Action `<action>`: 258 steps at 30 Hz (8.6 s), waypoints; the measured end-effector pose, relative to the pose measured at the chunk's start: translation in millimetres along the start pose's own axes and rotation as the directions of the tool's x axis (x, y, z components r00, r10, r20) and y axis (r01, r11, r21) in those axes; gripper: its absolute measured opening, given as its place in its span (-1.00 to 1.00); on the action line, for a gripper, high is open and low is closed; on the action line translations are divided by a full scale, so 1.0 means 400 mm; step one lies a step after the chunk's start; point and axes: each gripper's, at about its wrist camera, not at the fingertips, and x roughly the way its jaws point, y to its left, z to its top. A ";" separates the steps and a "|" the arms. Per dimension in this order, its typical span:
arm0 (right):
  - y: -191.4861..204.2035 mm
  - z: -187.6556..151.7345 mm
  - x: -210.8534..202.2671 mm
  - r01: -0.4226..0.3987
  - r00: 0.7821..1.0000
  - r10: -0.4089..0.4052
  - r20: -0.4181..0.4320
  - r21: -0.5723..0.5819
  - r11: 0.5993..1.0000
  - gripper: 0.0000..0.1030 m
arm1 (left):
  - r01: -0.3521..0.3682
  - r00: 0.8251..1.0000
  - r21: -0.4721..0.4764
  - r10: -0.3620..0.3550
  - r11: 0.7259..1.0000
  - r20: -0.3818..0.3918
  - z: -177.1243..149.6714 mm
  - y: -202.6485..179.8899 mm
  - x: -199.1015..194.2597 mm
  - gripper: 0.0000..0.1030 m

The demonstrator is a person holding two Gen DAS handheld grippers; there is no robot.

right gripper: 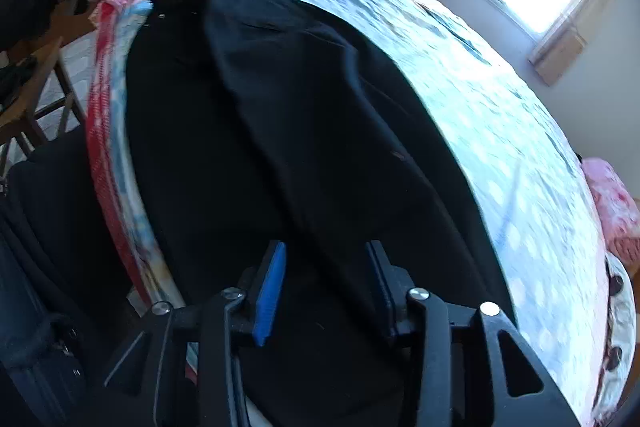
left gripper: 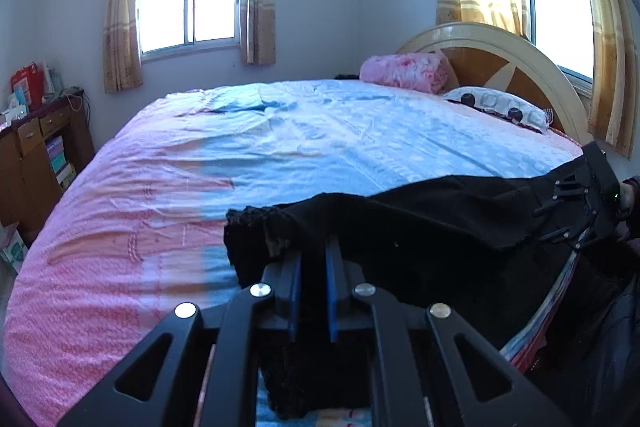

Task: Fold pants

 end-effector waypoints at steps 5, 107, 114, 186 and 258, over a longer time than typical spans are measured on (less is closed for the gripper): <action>-0.011 -0.004 0.038 0.068 0.996 -0.070 -0.055 -0.032 0.997 -0.37 | 0.001 1.000 0.022 -0.001 1.000 -0.002 0.014 0.001 0.010 -0.77; -0.258 0.178 -0.010 -0.422 0.904 0.328 0.274 0.450 0.787 0.01 | 0.141 0.981 -0.161 -0.160 0.977 -0.113 -0.014 -0.324 0.165 0.74; -0.413 0.234 0.197 -0.497 0.853 0.447 0.269 0.682 0.537 -0.07 | 0.128 0.963 -0.187 -0.167 0.974 -0.211 -0.076 -0.359 0.208 0.74; 0.233 0.124 0.080 -0.326 0.945 0.325 0.015 0.073 0.943 -0.97 | -0.192 0.953 -0.222 0.128 0.956 -0.274 -0.129 -0.023 0.165 0.97; -0.561 -0.958 -0.472 0.202 0.964 -0.198 -0.178 0.973 0.112 -0.04 | 0.250 0.937 0.130 -0.206 0.960 -0.283 0.051 -0.740 0.442 0.97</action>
